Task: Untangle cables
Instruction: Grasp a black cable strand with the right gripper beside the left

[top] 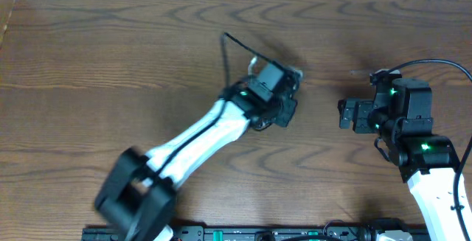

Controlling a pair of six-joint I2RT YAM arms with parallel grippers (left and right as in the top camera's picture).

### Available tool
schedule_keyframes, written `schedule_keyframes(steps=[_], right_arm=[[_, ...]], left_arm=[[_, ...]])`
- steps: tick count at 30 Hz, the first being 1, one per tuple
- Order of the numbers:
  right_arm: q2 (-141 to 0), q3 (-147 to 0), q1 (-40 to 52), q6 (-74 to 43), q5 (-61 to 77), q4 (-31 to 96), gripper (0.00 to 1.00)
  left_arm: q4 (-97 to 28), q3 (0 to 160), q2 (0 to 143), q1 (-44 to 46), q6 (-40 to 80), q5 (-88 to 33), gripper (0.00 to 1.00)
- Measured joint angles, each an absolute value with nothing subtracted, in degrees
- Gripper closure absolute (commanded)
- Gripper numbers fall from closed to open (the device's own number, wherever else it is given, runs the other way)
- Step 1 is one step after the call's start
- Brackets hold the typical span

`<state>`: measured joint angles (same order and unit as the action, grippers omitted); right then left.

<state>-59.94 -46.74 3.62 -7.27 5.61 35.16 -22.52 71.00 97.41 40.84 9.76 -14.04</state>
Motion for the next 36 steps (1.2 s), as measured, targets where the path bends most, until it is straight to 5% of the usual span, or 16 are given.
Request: schedule_keyframes(steps=[8, 24, 26, 28, 30, 33, 36], right_arm=[[-60.6, -46.8, 3.6, -7.4, 17.0, 28.6, 0.01], [-70.8, -46.9, 5.4, -12.1, 31.9, 17.6, 0.08], [-71.7, -46.9, 6.3, -12.4, 32.3, 16.3, 0.23], [-72.1, -46.9, 7.1, -12.5, 32.6, 14.1, 0.62], [-72.1, -46.9, 7.6, -12.8, 32.5, 12.4, 0.88], [-72.1, -46.9, 7.7, -12.9, 31.1, 12.3, 0.99], [-72.1, -46.9, 7.7, -13.0, 28.2, 14.7, 0.99]], left_arm=[[-18.6, 71.6, 83.0, 37.0, 13.7, -20.7, 0.92], [-14.0, 71.6, 82.6, 36.8, 17.5, -29.6, 0.93], [-13.4, 71.6, 82.6, 36.8, 18.6, -31.0, 0.92], [-13.3, 71.6, 82.6, 36.8, 19.9, -31.8, 0.92], [-13.3, 71.6, 82.6, 36.8, 20.8, -32.6, 0.92], [-13.5, 71.6, 82.6, 36.8, 21.2, -33.1, 0.92], [-15.9, 71.7, 82.6, 36.3, 20.6, -32.5, 0.92]])
